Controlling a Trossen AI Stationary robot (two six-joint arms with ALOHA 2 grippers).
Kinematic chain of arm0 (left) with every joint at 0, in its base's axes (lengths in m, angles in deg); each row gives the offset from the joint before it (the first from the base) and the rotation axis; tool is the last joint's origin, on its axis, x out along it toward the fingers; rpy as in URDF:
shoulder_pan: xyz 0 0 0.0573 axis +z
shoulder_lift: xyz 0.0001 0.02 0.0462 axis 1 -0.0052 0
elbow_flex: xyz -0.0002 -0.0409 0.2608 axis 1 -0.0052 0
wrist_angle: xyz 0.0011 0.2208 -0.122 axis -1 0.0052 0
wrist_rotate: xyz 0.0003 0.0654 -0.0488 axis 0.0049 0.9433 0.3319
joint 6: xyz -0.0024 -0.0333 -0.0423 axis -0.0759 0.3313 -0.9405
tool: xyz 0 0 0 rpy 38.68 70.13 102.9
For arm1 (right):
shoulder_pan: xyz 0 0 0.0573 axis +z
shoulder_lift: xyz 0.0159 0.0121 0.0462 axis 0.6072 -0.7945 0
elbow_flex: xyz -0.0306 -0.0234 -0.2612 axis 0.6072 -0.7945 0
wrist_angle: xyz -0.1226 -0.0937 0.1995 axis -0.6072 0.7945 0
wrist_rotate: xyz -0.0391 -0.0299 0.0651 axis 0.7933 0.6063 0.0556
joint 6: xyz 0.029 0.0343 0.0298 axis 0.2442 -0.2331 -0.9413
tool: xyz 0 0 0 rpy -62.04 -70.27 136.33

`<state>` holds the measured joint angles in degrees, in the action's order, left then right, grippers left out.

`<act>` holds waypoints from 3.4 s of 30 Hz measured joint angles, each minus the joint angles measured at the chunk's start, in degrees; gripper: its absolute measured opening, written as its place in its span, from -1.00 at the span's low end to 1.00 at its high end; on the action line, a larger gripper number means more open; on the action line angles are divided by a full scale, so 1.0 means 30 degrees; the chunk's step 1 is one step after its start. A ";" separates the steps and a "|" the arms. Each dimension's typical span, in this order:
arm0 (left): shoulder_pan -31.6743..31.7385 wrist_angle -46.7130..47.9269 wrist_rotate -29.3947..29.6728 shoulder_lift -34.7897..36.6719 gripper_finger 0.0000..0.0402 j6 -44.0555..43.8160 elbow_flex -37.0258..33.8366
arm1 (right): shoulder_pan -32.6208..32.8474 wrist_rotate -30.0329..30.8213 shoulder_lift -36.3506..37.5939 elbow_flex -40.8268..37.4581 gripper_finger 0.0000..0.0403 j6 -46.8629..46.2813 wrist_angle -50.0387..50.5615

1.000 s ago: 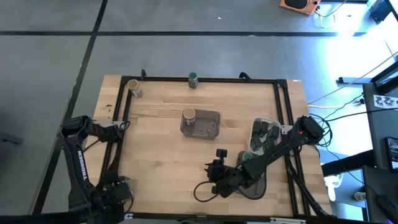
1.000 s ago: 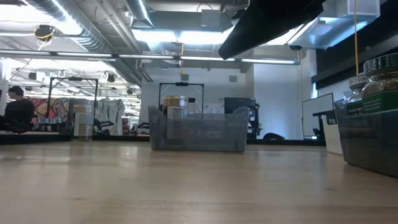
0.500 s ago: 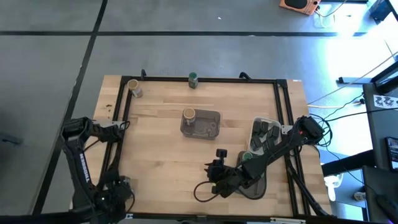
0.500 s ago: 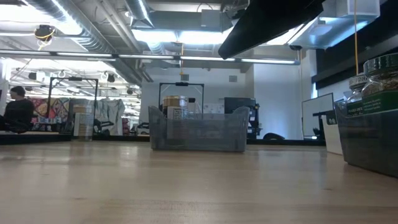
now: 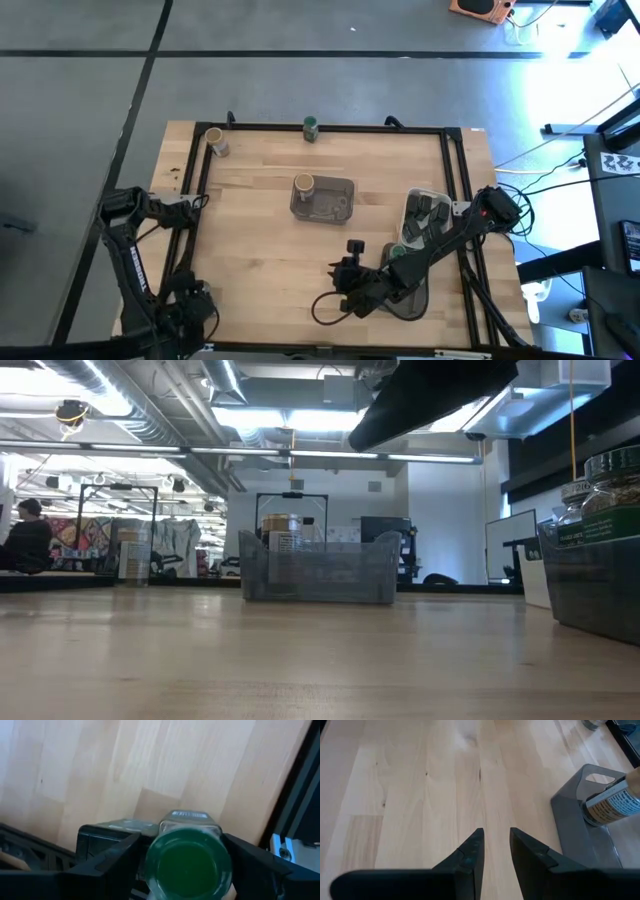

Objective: Sort spices by type
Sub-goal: Put the bottom green seasoning bottle into the bottom black bin

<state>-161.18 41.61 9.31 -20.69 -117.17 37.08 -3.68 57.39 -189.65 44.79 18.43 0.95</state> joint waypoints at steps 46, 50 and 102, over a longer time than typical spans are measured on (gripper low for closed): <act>0.7653 -0.1790 0.1984 -0.0128 0.01 1.2903 0.1366 | 0.0000 -0.0950 0.0022 0.0154 -0.54 0.0046 -0.0671; 0.9208 -0.3949 0.2237 -0.0128 0.00 1.6320 0.1390 | 0.0368 -0.0976 0.0036 0.0794 -0.54 -0.0038 0.0553; 1.4473 -0.7501 0.0305 -0.4732 0.14 2.4399 0.6568 | 0.3636 0.1859 0.0816 0.1479 -0.55 -0.8067 0.9656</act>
<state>-117.76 19.10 10.22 -34.89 -43.97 56.79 7.23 62.97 -187.20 49.23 -5.77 29.91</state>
